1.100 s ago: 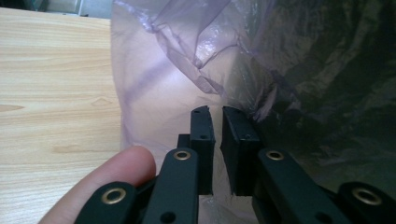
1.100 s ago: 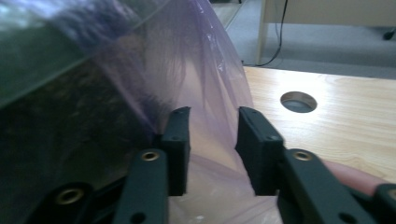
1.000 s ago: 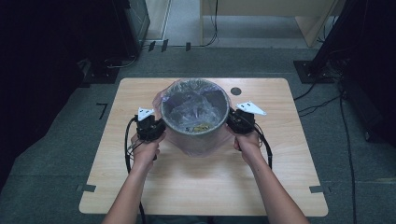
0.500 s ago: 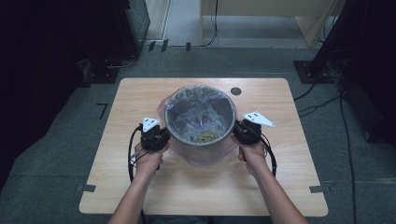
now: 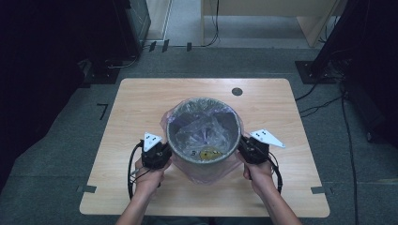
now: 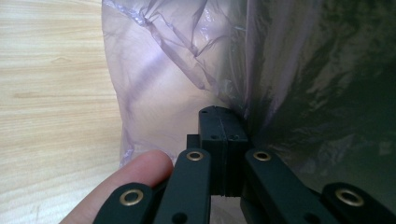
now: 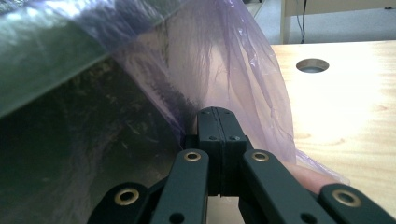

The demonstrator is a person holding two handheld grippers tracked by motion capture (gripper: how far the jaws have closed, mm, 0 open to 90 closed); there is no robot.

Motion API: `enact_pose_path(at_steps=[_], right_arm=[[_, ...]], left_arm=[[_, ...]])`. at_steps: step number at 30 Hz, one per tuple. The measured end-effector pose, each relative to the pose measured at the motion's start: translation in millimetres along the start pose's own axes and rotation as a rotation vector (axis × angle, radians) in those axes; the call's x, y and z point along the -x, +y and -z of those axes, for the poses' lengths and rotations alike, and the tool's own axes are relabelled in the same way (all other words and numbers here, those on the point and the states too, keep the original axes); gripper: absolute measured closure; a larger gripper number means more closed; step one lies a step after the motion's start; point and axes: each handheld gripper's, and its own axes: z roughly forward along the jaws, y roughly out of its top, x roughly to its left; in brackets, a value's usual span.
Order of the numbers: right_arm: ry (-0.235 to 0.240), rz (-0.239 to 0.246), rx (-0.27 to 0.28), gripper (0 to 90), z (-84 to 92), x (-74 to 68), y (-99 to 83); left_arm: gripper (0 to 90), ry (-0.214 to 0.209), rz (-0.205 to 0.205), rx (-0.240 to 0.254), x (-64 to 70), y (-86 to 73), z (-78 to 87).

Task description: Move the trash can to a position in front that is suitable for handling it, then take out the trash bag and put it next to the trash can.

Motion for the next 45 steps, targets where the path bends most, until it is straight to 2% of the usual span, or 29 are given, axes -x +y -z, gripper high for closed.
enact_pose_path(at_steps=[7,10,13,14,15,16,17,18,20,23,24,25,29,32,35,37,38,39,40,41,42,45], right_arm=[[0.008,0.029,0.007,90.0,20.6,-6.8,-12.4],[0.005,0.041,0.01,90.0,27.2,-9.1,-17.2],[0.002,0.049,0.009,89.0,30.2,-8.9,-18.1],[-0.011,0.056,0.005,83.0,31.5,-7.7,-17.7],[-0.022,0.063,0.007,76.4,31.9,-5.9,-17.2],[-0.022,0.057,0.009,64.2,33.2,1.4,-15.0],[-0.022,0.057,0.009,64.2,33.2,1.4,-15.0],[-0.024,0.057,0.016,61.0,34.5,5.4,-14.1],[-0.044,0.062,0.037,54.7,39.1,15.5,-11.3],[-0.048,0.077,0.043,49.1,40.8,21.6,-9.5],[-0.051,0.083,0.033,44.0,40.8,29.5,-8.1],[-0.051,0.083,0.033,44.0,40.8,29.5,-8.1],[-0.055,0.053,0.03,35.0,44.8,44.2,-7.7],[-0.07,0.068,0.02,29.7,46.2,55.4,-9.2],[-0.119,0.078,-0.01,27.6,43.3,68.1,-15.2],[-0.152,0.067,-0.035,27.4,40.4,77.2,-21.0],[-0.171,0.069,-0.052,27.1,38.9,81.3,-24.1],[-0.211,0.078,-0.088,26.5,34.9,88.4,-30.1],[-0.232,0.078,-0.109,26.4,32.7,91.4,-32.7],[-0.251,0.074,-0.127,26.2,30.8,93.9,-35.1],[-0.264,0.075,-0.142,26.0,28.7,96.9,-37.3],[-0.283,0.056,-0.168,26.0,24.5,103.0,-41.0]], left_arm=[[90.0,-0.007,-0.016,0.004,6.0,-11.8,13.2],[90.0,0.002,-0.031,0.015,10.2,-17.6,18.4],[89.1,-0.013,-0.06,0.008,8.5,-18.8,21.3],[82.0,-0.013,-0.068,0.008,5.6,-18.1,21.2],[73.3,-0.029,-0.055,0.007,-1.1,-16.7,21.0],[52.2,-0.084,0.001,-0.001,-18.4,-13.7,21.1],[45.1,-0.084,0.001,-0.001,-18.4,-13.7,21.1],[45.1,-0.079,0.017,0.002,-25.0,-12.8,22.4],[33.3,-0.067,0.027,0.021,-35.6,-10.9,25.6],[29.0,-0.057,0.035,0.038,-46.8,-8.9,29.8],[26.3,-0.048,0.035,0.041,-50.0,-8.8,30.6],[26.3,-0.041,0.039,0.039,-53.6,-8.5,31.2],[25.8,-0.005,0.06,0.037,-69.6,-9.0,33.5],[25.7,0.034,0.067,0.038,-82.1,-10.9,34.8],[25.7,0.065,0.085,0.024,-94.5,-13.2,35.0],[25.7,0.087,0.089,0.012,-101.5,-15.5,34.7],[25.7,0.092,0.095,0.004,-104.8,-17.0,34.0],[25.4,0.101,0.096,-0.005,-107.9,-18.8,32.8],[25.4,0.123,0.098,-0.027,-112.8,-22.9,30.1],[25.4,0.123,0.098,-0.027,-112.8,-22.9,30.1],[25.4,0.138,0.102,-0.053,-116.8,-27.2,27.0],[25.4,0.147,0.099,-0.079,-120.0,-31.6,23.9]])
